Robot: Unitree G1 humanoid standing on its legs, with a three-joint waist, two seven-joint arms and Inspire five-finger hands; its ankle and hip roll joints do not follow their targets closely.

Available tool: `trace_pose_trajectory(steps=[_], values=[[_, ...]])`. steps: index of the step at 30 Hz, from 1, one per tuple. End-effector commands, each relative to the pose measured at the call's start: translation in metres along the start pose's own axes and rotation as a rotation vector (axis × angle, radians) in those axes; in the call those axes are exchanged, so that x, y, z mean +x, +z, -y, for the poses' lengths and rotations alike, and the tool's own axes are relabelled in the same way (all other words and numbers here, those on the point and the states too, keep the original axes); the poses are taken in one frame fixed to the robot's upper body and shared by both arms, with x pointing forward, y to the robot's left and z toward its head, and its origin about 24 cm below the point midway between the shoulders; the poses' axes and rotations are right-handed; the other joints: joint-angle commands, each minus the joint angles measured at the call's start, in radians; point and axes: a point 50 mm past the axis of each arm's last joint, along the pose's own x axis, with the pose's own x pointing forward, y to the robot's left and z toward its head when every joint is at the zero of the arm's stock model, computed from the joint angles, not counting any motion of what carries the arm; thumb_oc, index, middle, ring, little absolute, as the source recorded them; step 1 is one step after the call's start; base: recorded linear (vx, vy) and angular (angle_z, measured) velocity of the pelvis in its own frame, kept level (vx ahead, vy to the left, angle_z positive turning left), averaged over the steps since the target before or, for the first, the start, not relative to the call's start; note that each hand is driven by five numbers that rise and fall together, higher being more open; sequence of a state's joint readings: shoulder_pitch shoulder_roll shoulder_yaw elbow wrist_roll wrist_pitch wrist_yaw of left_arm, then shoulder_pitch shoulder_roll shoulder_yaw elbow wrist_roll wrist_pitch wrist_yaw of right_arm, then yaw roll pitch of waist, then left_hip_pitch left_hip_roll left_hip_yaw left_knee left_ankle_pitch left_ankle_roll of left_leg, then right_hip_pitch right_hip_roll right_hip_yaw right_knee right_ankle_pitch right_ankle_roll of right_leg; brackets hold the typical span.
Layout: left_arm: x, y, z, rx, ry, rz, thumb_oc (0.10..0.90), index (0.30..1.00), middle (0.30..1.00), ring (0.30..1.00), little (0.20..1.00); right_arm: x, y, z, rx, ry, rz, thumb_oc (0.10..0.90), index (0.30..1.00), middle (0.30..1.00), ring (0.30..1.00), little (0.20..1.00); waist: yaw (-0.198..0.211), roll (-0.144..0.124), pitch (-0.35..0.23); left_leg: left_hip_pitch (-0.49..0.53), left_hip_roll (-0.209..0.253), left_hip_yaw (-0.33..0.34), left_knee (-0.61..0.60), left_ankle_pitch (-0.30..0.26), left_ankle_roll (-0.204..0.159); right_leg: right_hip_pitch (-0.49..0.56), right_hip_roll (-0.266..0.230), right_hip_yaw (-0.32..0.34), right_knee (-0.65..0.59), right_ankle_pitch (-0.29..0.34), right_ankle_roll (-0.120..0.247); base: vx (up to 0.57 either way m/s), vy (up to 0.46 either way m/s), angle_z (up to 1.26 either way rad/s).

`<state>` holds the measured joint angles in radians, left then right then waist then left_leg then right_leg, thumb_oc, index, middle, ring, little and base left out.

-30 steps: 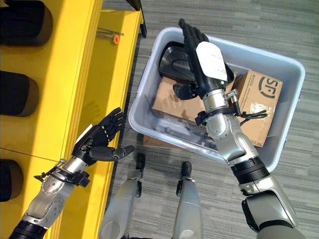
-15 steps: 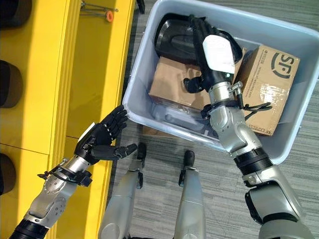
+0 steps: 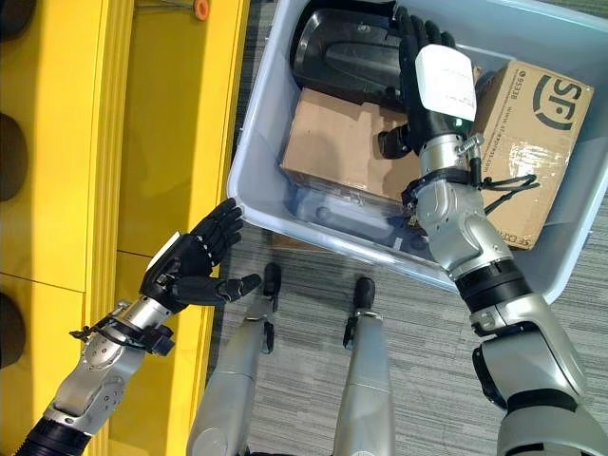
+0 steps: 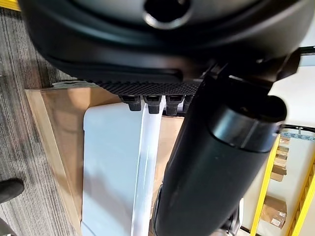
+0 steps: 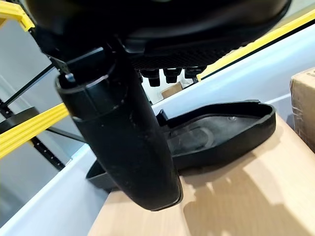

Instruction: Move parts from the plastic box to the shelf.

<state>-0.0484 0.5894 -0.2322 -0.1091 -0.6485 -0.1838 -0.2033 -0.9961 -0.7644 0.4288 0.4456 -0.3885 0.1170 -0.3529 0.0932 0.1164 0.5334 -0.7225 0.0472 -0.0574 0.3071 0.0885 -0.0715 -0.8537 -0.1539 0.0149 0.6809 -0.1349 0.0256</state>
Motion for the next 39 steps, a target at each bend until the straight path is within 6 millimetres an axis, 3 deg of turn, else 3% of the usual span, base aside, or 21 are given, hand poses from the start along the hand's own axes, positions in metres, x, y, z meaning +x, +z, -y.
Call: trace_pose_trajectory(steps=[1, 9, 23, 24, 25, 26, 27, 29, 39], values=[[-0.001, 0.035, 0.023, -0.002, -0.115, 0.205, 0.9, 1.0, 1.0, 1.0, 1.0, 0.034, 0.025, 0.069, -0.068, -0.222, 0.122, 0.9, 1.0, 1.0, 1.0, 1.0, 0.006, 0.079, -0.013, -0.004, 0.042, -0.004, 0.11, -0.151, 0.024, 0.028, -0.037, -0.019, -0.024, -0.061, -0.01, 0.0, 0.0, 0.0], [-0.003, 0.035, 0.023, -0.027, -0.143, 0.207, 0.9, 1.0, 1.0, 1.0, 1.0, 0.044, 0.013, 0.065, -0.172, -0.102, 0.0, 0.9, 1.0, 1.0, 1.0, 1.0, 0.017, 0.088, -0.013, -0.046, 0.041, -0.009, 0.131, -0.154, 0.024, -0.021, -0.033, -0.017, 0.012, -0.071, -0.017, 0.0, -0.003, 0.01], [-0.003, 0.037, 0.022, -0.018, -0.125, 0.21, 0.9, 1.0, 1.0, 1.0, 1.0, 0.058, 0.027, 0.076, -0.231, -0.039, -0.027, 0.9, 1.0, 1.0, 1.0, 1.0, 0.034, 0.086, -0.013, -0.161, 0.037, -0.019, 0.193, -0.165, 0.024, -0.129, -0.034, -0.023, 0.082, -0.085, -0.027, 0.01, -0.011, 0.02], [-0.004, 0.034, 0.023, -0.024, -0.123, 0.198, 0.9, 1.0, 1.0, 1.0, 1.0, 0.056, 0.024, 0.071, -0.22, -0.014, -0.043, 0.9, 1.0, 1.0, 1.0, 1.0, 0.034, 0.085, -0.013, -0.139, 0.034, -0.023, 0.203, -0.192, 0.02, -0.109, -0.033, -0.015, 0.094, -0.113, -0.022, 0.0, 0.0, 0.0], [-0.003, 0.038, 0.022, -0.009, -0.12, 0.212, 0.9, 1.0, 1.0, 1.0, 1.0, 0.058, 0.022, 0.072, -0.197, 0.014, -0.065, 0.9, 1.0, 1.0, 1.0, 1.0, 0.036, 0.084, -0.013, -0.181, 0.032, -0.025, 0.21, -0.171, 0.026, -0.147, -0.034, -0.023, 0.097, -0.09, -0.029, 0.07, -0.017, 0.02], [-0.004, 0.035, 0.022, -0.014, -0.117, 0.202, 0.9, 1.0, 1.0, 1.0, 1.0, 0.056, 0.019, 0.066, -0.2, 0.046, -0.077, 0.9, 1.0, 1.0, 1.0, 1.0, 0.036, 0.084, -0.013, -0.161, 0.03, -0.027, 0.221, -0.197, 0.023, -0.129, -0.035, -0.015, 0.111, -0.116, -0.023, -0.06, -0.005, 0.02], [-0.003, 0.038, 0.021, -0.006, -0.116, 0.215, 0.9, 1.0, 1.0, 1.0, 1.0, 0.057, 0.021, 0.07, -0.198, 0.036, -0.071, 0.9, 1.0, 1.0, 1.0, 1.0, 0.037, 0.083, -0.013, -0.191, 0.031, -0.026, 0.218, -0.173, 0.027, -0.157, -0.035, -0.023, 0.106, -0.092, -0.03, 0.06, -0.035, 0.03], [-0.004, 0.035, 0.021, -0.009, -0.118, 0.199, 0.9, 1.0, 1.0, 1.0, 1.0, 0.055, 0.011, 0.06, -0.232, 0.107, -0.119, 0.9, 1.0, 1.0, 1.0, 1.0, 0.043, 0.082, -0.013, -0.189, 0.028, -0.033, 0.244, -0.205, 0.026, -0.153, -0.038, -0.018, 0.133, -0.125, -0.026, 0.03, -0.049, 0.02], [-0.004, 0.037, 0.021, 0.017, -0.114, 0.211, 0.9, 1.0, 1.0, 1.0, 1.0, 0.058, -0.003, 0.06, -0.214, 0.149, -0.191, 0.9, 1.0, 1.0, 1.0, 1.0, 0.06, 0.08, -0.013, -0.264, 0.028, -0.046, 0.289, -0.214, 0.031, -0.212, -0.045, -0.03, 0.168, -0.131, -0.029, -0.01, -0.022, 0.02]])
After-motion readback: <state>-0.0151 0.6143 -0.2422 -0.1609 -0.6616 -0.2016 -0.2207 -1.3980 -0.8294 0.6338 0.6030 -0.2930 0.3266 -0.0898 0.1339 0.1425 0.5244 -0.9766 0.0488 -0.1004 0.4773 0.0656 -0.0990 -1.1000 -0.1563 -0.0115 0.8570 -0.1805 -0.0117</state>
